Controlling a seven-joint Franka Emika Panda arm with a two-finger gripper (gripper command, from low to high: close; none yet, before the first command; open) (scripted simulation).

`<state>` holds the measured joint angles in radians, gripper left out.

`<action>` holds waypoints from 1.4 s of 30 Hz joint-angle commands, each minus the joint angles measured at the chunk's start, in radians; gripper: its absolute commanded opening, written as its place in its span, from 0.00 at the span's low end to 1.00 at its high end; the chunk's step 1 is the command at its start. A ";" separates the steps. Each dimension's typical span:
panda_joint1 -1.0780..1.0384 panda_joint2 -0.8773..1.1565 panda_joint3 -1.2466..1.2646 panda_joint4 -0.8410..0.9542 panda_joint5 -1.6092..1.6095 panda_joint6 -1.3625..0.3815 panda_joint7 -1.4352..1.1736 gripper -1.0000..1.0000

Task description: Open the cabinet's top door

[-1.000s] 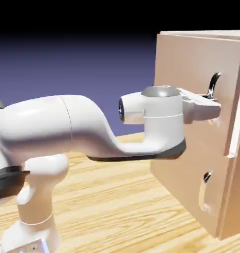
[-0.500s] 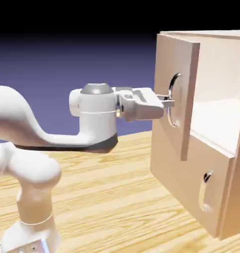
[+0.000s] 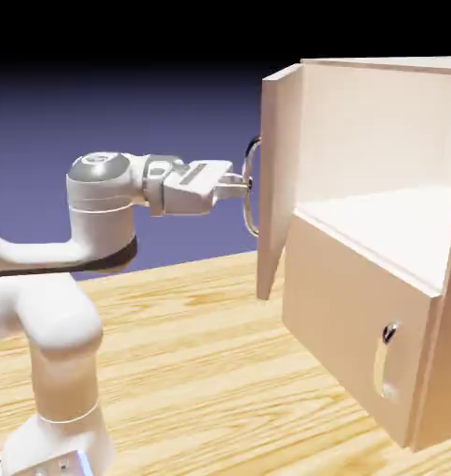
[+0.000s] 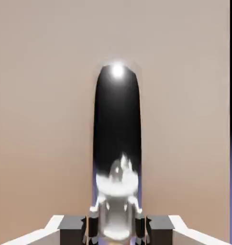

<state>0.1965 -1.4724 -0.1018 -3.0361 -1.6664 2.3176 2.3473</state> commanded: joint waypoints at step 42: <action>-0.534 0.298 1.352 0.872 1.151 -1.172 -0.019 0.00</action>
<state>-0.3375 -1.1748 1.2497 -2.1638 -0.5153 1.1470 2.3280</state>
